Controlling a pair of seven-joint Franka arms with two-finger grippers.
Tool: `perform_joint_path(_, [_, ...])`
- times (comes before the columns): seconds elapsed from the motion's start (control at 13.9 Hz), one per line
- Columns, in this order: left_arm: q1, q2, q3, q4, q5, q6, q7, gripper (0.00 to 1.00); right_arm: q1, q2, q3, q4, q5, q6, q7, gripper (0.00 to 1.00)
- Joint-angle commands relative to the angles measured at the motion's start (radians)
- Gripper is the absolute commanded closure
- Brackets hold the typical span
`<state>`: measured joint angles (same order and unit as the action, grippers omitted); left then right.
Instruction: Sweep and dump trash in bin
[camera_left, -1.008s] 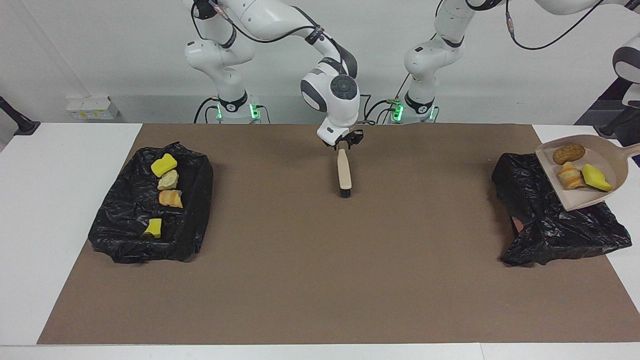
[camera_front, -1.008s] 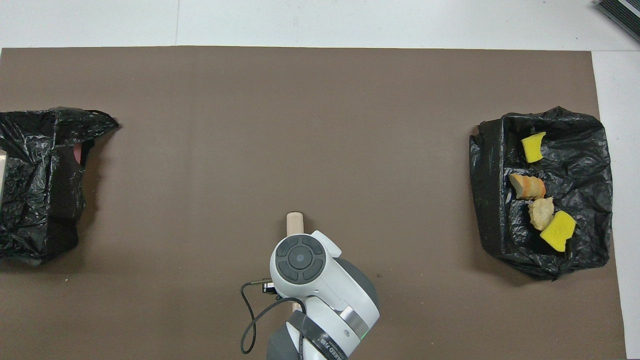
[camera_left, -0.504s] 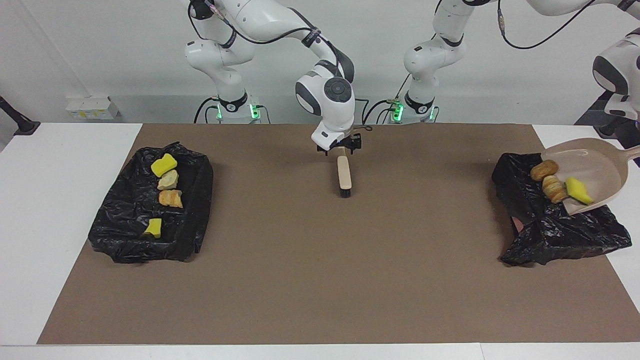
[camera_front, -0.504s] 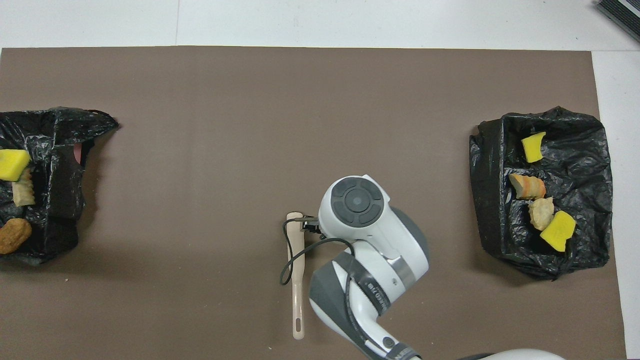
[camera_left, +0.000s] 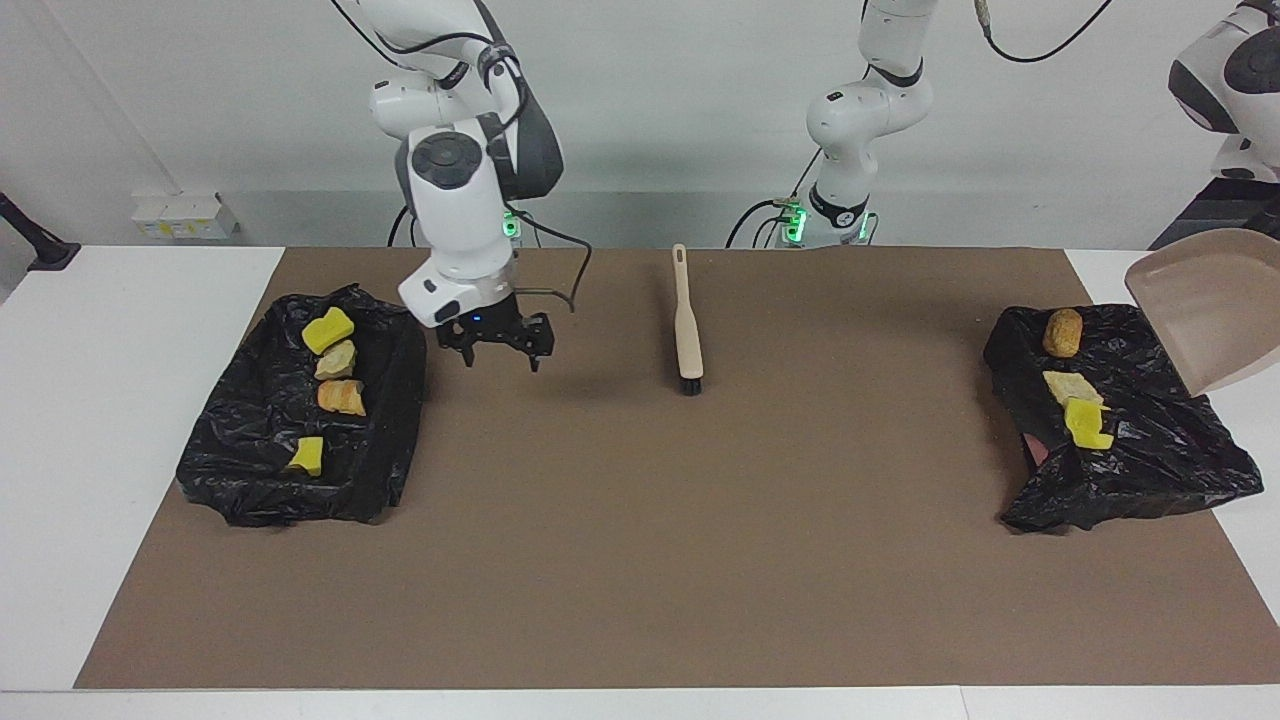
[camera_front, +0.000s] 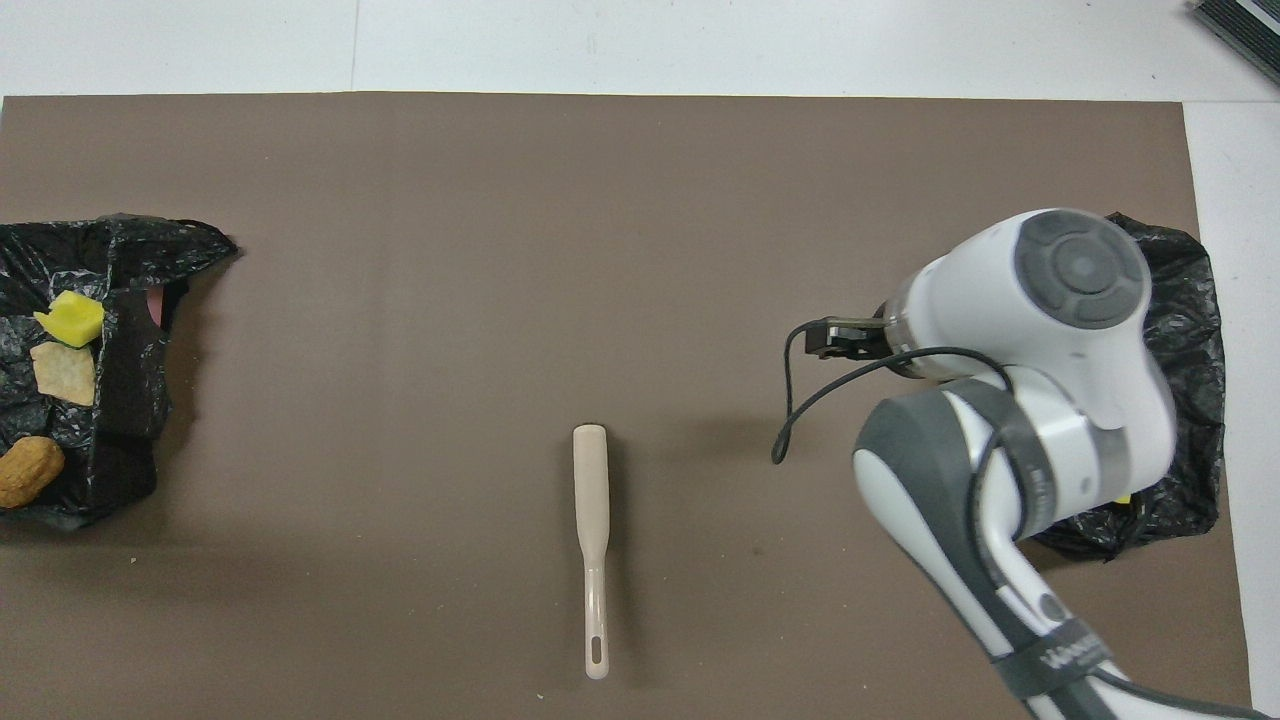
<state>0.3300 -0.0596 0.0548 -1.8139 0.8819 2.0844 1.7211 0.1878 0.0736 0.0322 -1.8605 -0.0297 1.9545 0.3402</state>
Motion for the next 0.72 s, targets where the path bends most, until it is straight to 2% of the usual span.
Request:
perform_joint_path(0.0, [-0.028, -0.025, 0.003, -0.010, -0.176, -0.067, -0.032, 1.00, -0.013, -0.040, -0.023, 0.073, 0.001, -0.133, -0.108, 0.00])
perform_joint_path(0.29, [-0.058, -0.026, -0.009, -0.013, -0.395, -0.173, -0.190, 1.00, -0.128, -0.152, -0.023, 0.095, 0.002, -0.259, -0.268, 0.00])
perform_joint_path(0.36, [-0.075, -0.028, -0.007, -0.015, -0.462, -0.203, -0.237, 1.00, -0.146, -0.158, -0.029, 0.136, 0.004, -0.319, -0.312, 0.00])
perform_joint_path(0.5, [-0.118, -0.039, -0.009, -0.024, -0.520, -0.243, -0.372, 1.00, -0.159, -0.146, -0.073, 0.248, 0.007, -0.446, -0.384, 0.00])
perform_joint_path(0.65, [-0.195, -0.040, -0.009, -0.028, -0.560, -0.303, -0.556, 1.00, -0.137, -0.153, -0.127, 0.233, 0.002, -0.440, -0.426, 0.00])
